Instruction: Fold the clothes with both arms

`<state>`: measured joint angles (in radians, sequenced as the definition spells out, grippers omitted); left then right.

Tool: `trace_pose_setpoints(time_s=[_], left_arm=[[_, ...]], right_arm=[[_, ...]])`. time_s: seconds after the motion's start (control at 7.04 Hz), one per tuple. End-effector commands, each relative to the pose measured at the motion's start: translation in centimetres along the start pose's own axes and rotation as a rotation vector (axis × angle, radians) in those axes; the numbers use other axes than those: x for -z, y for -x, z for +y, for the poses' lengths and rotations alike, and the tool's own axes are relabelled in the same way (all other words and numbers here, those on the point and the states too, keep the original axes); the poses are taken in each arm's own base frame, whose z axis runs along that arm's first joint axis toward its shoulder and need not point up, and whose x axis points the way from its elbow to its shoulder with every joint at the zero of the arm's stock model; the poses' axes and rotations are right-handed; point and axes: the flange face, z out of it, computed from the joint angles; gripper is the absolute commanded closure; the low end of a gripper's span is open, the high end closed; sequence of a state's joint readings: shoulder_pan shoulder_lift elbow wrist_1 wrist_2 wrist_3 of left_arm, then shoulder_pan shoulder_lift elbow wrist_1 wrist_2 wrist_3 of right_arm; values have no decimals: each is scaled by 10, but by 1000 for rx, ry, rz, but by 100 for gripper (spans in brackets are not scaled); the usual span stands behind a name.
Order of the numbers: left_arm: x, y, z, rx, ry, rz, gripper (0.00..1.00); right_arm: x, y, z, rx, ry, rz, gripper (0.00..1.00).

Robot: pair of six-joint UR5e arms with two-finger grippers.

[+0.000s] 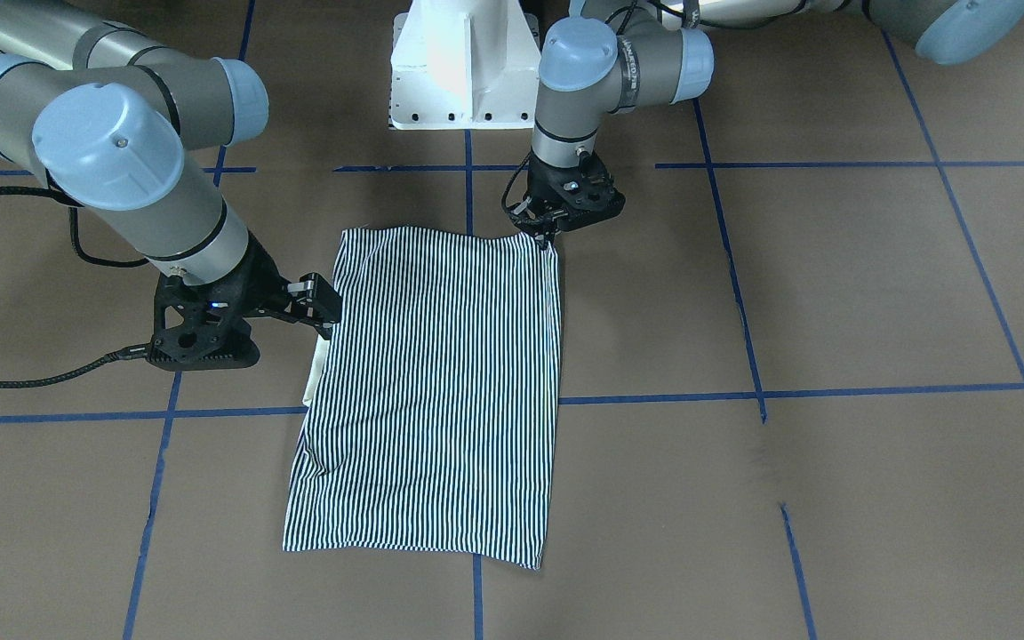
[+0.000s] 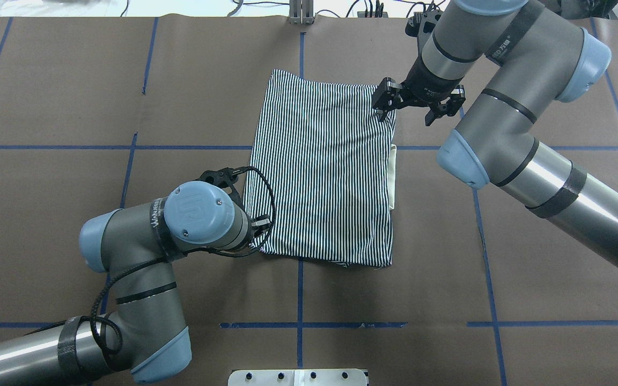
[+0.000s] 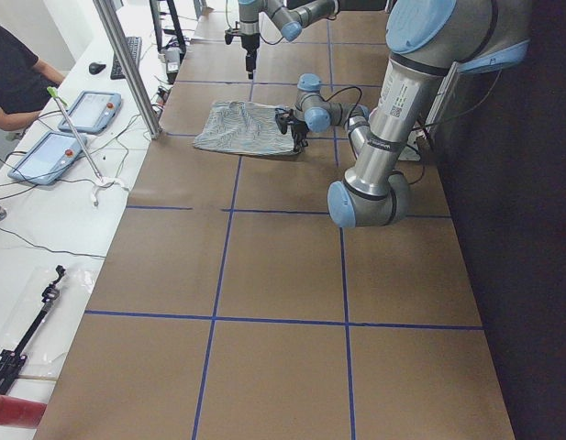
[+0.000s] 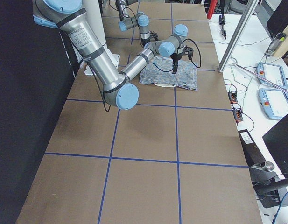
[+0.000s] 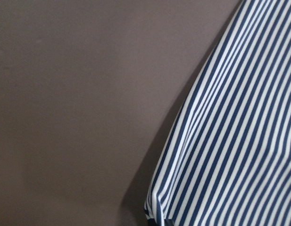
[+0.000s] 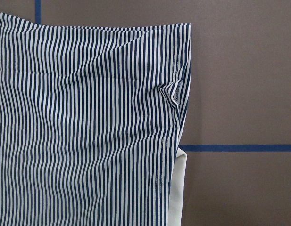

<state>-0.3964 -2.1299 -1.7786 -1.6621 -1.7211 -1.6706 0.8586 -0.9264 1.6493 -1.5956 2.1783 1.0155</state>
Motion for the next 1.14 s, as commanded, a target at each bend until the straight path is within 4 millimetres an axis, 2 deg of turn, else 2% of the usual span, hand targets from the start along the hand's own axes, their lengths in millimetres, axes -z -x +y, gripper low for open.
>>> trace_pose_setpoints(time_s=[0.0, 0.28, 0.43, 0.57, 0.71, 0.85, 0.99], left_arm=[[21, 13, 1, -41, 4, 28, 100], [22, 14, 1, -96, 3, 28, 100], [22, 14, 1, -96, 3, 28, 100], [22, 14, 1, -96, 3, 28, 100], [21, 14, 1, -96, 3, 27, 100], [22, 13, 3, -99, 5, 29, 100], [22, 12, 4, -100, 7, 32, 100]], right_arm=[[-11, 36, 54, -218, 44, -35, 0], [-33, 74, 121, -468, 52, -30, 0], [-64, 82, 161, -591, 16, 8, 0], [-88, 92, 192, -708, -20, 32, 0], [-106, 95, 216, -802, -52, 50, 0], [-132, 95, 249, -815, -94, 78, 0], [-147, 93, 260, -821, -120, 98, 0]])
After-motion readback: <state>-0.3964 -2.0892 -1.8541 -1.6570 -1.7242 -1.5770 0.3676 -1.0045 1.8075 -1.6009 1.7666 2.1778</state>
